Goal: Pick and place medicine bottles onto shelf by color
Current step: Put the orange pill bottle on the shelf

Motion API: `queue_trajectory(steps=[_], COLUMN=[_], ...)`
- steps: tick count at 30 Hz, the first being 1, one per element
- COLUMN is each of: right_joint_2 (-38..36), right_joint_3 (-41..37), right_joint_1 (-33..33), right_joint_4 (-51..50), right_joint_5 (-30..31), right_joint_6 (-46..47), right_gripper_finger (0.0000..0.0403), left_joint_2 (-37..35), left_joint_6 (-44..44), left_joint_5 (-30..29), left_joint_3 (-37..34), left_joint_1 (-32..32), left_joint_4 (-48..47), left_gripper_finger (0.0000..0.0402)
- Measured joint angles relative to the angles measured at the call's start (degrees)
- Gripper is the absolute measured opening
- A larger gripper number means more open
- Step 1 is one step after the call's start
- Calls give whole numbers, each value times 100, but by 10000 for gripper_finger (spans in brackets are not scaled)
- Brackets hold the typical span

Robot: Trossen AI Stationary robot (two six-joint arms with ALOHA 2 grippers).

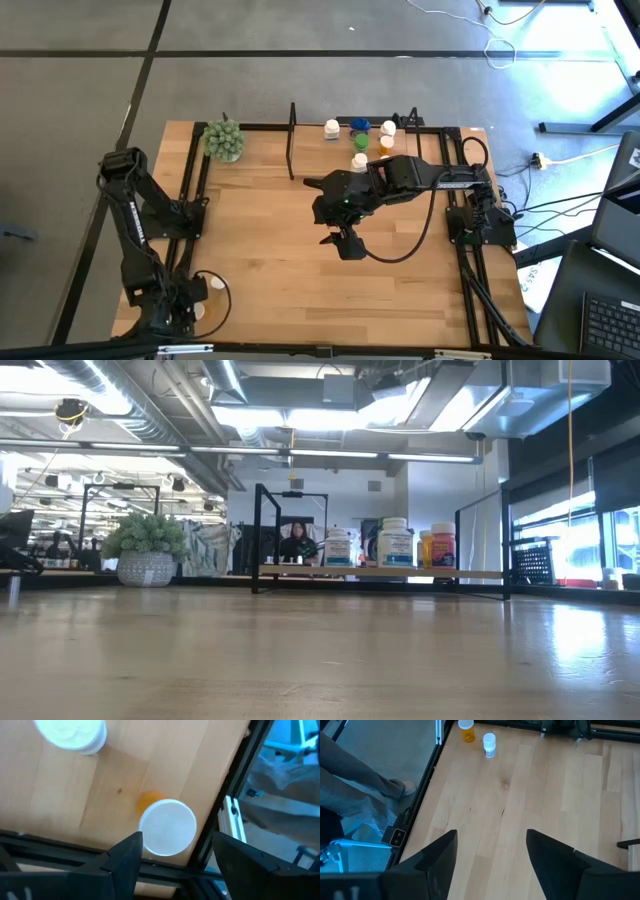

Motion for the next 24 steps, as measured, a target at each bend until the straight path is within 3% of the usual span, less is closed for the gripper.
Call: queue_trajectory(steps=[17,24], right_joint_2=[0,0], right_joint_3=[0,0], right_joint_1=[1,2], right_joint_4=[1,2], right_joint_5=[2,2], right_joint_6=[3,2], right_gripper_finger=[239,239], left_joint_2=[-53,-236], left_joint_6=[-294,-611], left_joint_5=[73,88], left_joint_3=[0,4], left_joint_1=[28,30], left_joint_4=[-114,-174], left_gripper_finger=[236,270])
